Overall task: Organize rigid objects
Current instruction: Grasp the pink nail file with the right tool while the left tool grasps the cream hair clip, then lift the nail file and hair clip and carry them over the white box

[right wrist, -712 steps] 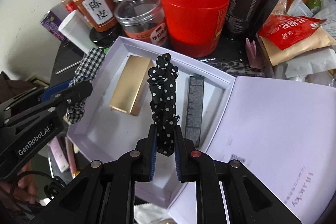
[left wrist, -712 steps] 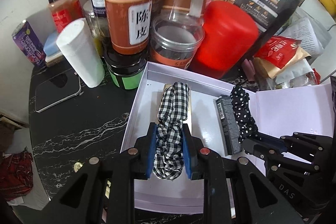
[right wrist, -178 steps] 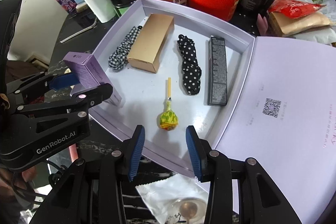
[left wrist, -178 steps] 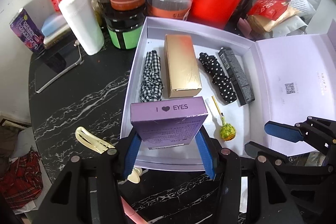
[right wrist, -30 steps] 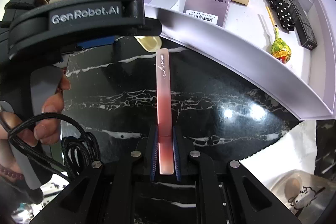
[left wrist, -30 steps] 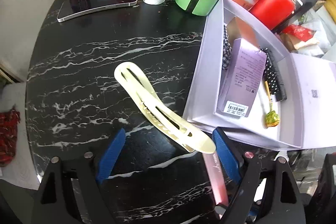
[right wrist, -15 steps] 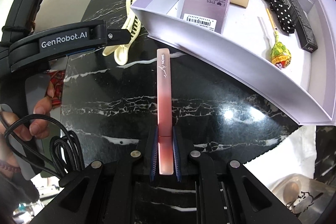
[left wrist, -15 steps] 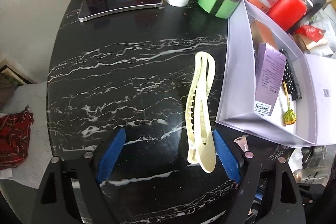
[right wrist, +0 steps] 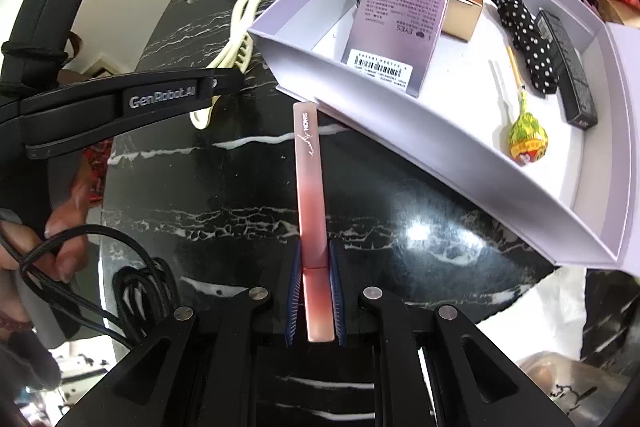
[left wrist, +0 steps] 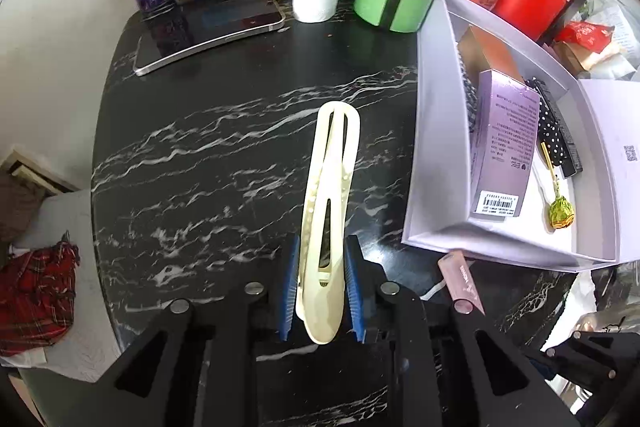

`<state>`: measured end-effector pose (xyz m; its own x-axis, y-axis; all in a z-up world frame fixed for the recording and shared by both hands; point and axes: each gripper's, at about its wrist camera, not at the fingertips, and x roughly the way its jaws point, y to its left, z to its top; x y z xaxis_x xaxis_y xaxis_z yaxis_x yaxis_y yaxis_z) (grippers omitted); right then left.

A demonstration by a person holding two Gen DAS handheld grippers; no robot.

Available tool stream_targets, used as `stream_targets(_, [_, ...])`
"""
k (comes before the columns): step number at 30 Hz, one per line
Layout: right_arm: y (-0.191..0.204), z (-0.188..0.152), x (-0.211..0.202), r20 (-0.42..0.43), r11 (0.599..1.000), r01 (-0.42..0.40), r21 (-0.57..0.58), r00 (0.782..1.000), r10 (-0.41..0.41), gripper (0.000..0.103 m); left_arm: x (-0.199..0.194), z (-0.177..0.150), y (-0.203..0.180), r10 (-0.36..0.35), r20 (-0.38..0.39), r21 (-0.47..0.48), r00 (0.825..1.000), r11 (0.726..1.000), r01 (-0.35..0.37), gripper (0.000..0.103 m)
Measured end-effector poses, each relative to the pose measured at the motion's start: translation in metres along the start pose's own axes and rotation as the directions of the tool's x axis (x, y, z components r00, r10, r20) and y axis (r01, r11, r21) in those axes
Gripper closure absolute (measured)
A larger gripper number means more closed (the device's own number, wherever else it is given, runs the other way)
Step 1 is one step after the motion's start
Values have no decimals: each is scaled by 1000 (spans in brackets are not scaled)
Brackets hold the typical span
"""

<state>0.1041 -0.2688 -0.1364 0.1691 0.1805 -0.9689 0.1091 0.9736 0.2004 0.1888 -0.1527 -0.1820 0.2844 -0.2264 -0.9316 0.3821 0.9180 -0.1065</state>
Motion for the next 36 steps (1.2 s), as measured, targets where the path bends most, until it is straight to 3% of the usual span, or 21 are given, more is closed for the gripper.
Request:
stream_targets(13, [10,-15,4,2,999,-5,-32,1000,5,89,-34,-70,23,18,-33,-46,999,999,-19,81])
stream_targets(23, [27,-57,2,-19,998,-35,-61,999,34,89,-56,-136,23,19,-65,-62,998,998,-23,81])
stream_targets(29, [37,-83,0,-39,993,-79,-83,996,76,89,-65,-175,22,-15,-79,-59,997,998,11,81])
stream_targets(36, [50,-92,0,-35,991,-59,-119,998,55,89,-66,-181,12,0,-65,-45,998,999,-3,81])
